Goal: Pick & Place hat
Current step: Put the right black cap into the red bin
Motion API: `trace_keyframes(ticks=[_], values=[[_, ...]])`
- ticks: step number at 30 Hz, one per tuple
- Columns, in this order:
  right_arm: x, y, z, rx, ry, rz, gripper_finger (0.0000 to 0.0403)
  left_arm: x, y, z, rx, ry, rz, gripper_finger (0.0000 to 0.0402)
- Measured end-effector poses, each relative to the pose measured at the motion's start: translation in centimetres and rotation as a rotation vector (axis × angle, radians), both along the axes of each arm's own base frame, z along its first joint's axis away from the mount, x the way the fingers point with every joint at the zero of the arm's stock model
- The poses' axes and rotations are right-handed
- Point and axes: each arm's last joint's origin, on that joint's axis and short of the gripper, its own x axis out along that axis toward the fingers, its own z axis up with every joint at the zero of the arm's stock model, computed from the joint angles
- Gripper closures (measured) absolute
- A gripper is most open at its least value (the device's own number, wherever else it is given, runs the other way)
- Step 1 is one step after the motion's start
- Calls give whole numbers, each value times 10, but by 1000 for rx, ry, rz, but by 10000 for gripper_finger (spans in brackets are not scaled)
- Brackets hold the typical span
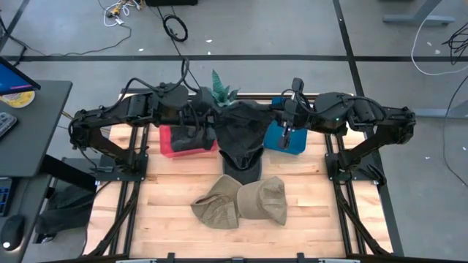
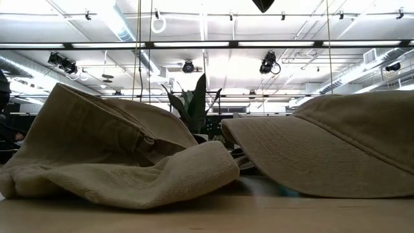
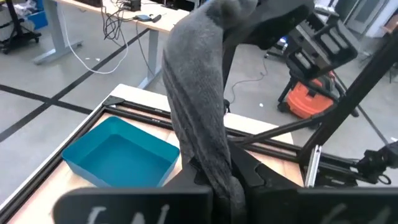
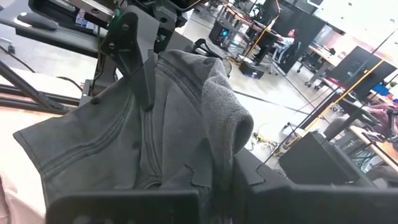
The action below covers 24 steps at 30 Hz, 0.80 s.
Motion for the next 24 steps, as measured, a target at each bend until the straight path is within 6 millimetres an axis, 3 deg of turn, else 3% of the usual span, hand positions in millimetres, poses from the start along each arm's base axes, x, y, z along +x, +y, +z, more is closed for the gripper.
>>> trace_keyframes(ticks=[3,7,17,24], values=[[0,0,0,15,-2,-4,361,0,0,-1,6,16,-1,390],[0,0,0,35,-10,-11,296,-1,0,-2,44,29,-5,391],[-2,-1,-6,61,36,-48,148,-6,1,-16,319,219,-47,391],[-4,-7,-11,43,82,-107,118,-14,-12,-29,650,408,-256,392]])
